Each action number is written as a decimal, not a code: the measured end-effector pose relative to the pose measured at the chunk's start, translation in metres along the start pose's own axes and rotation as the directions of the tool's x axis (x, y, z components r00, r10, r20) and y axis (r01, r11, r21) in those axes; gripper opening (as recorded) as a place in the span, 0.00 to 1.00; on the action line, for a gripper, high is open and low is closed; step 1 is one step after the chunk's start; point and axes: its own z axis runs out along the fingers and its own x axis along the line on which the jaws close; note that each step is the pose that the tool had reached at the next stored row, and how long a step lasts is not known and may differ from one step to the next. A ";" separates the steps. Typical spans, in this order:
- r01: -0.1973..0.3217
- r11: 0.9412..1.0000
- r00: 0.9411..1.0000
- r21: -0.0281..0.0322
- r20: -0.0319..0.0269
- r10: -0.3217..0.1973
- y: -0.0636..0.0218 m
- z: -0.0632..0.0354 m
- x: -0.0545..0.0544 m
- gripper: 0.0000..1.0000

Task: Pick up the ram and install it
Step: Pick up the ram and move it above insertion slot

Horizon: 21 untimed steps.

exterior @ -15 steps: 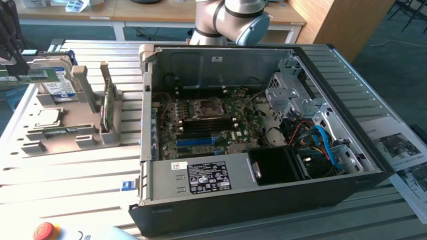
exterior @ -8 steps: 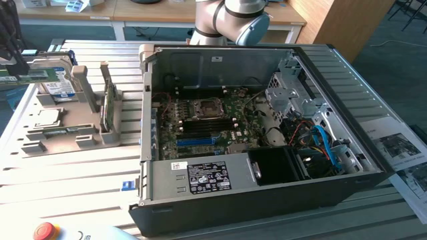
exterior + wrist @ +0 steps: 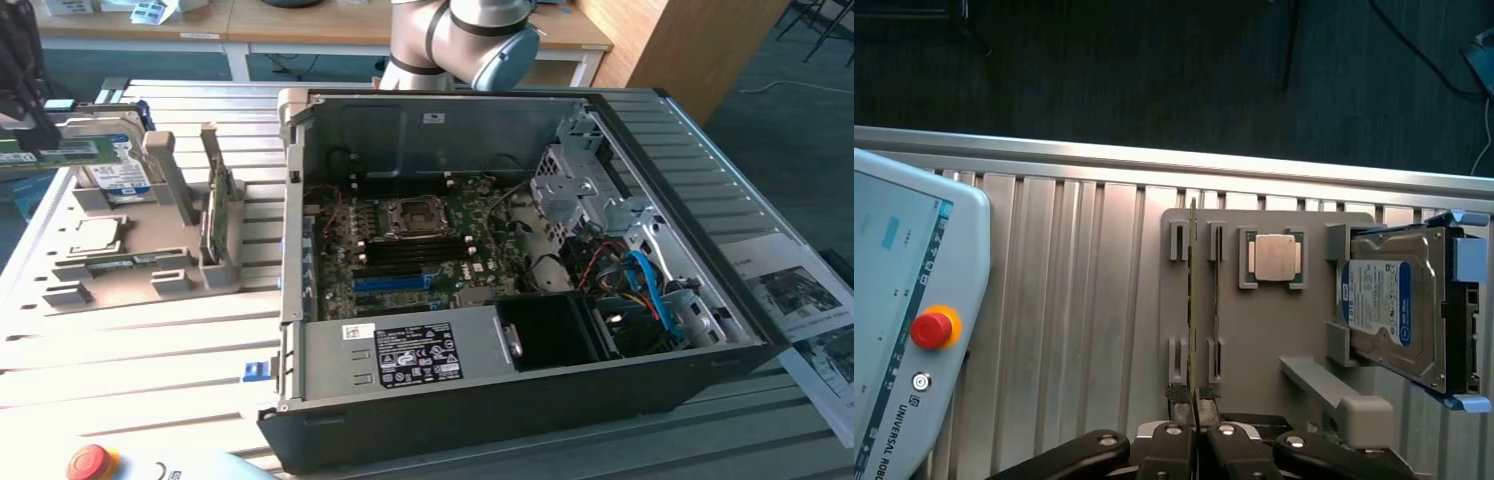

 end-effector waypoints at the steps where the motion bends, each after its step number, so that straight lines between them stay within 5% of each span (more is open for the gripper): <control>1: 0.000 1.000 1.000 0.000 0.000 0.000 -0.0010 0.0000 0.000 0.12; 21: 0.000 1.000 1.000 0.000 0.000 0.000 -0.0410 -0.0015 0.010 0.12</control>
